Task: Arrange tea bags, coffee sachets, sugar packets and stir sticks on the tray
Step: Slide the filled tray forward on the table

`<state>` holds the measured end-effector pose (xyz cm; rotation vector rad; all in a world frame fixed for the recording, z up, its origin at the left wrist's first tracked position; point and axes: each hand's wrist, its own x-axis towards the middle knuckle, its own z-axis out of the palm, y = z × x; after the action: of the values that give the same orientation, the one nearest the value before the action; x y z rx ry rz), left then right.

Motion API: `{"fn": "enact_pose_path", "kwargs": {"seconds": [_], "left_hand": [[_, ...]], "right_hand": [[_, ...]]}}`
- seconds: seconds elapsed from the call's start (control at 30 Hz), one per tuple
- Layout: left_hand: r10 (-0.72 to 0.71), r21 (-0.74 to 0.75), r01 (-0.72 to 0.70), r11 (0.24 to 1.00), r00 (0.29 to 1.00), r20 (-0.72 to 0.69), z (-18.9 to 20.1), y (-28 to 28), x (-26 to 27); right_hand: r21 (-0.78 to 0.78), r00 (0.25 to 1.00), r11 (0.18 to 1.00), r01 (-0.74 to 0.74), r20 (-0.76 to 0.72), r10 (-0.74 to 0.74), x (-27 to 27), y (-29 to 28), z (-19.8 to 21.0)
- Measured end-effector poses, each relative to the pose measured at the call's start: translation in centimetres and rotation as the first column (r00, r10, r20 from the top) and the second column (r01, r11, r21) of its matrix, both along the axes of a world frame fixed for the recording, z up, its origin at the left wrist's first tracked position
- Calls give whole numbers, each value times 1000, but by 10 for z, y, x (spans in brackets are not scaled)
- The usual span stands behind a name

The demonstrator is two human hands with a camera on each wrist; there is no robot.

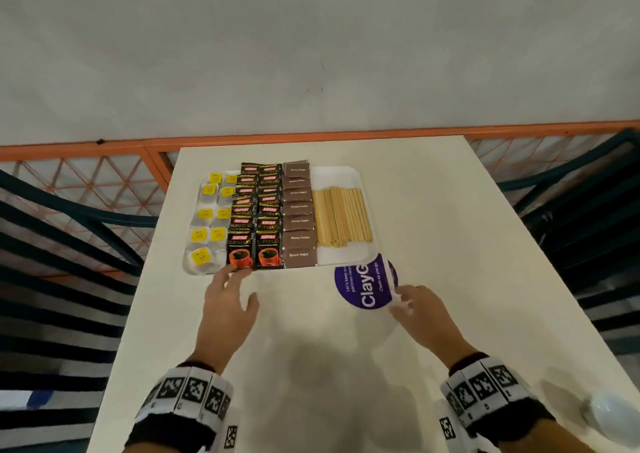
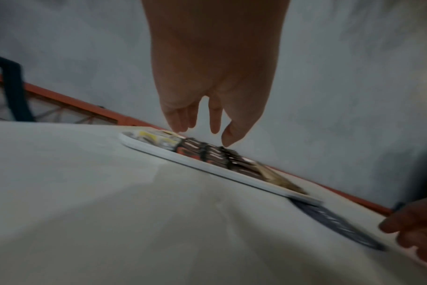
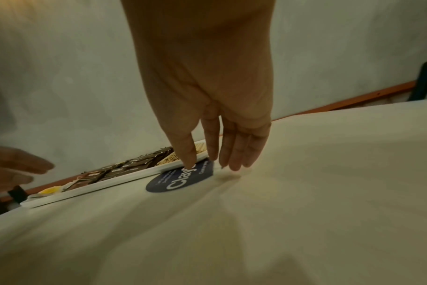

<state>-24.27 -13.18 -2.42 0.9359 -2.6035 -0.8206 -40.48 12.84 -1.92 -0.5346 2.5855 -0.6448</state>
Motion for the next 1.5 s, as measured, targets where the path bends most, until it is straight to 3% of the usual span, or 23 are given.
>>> {"fn": "enact_pose_path", "kwargs": {"seconds": [0.13, 0.33, 0.47, 0.53, 0.63, 0.87, 1.1, 1.3, 1.5], "left_hand": [[-303, 145, 303, 942, 953, -22, 11, 72, -9], [-666, 232, 647, 727, 746, 6, 24, 191, -26], [-819, 197, 798, 570, 570, 61, 29, 260, -43], [-866, 170, 850, 499, 494, 76, 33, 292, -54], [-887, 139, 876, 461, 452, 91, 38, 337, -76], [-881, 89, 887, 454, 431, 196, 41, 416, -119], [-850, 102, 873, 478, 429, 305, 24, 442, -135], [-832, 104, 842, 529, 490, 261, 24, 427, -133], [-702, 175, 681, 711, 682, 204, 30, 373, -107]], "right_hand": [[-36, 996, 997, 67, -62, -69, 42, 71, 9], [18, 963, 971, 239, -130, -235, 93, 182, 25], [50, 921, 952, 303, -272, -279, 110, 246, 29], [105, 916, 937, 332, -272, -294, 113, 271, 26], [210, 928, 915, 343, -226, -296, 114, 299, 21], [137, 976, 968, 211, -88, -201, 98, 329, 17], [59, 997, 995, 75, -3, -75, 85, 349, 18], [34, 999, 999, -2, 33, 0, 63, 359, 27], [-21, 996, 996, -90, -14, 90, 13, 342, 36]]}}
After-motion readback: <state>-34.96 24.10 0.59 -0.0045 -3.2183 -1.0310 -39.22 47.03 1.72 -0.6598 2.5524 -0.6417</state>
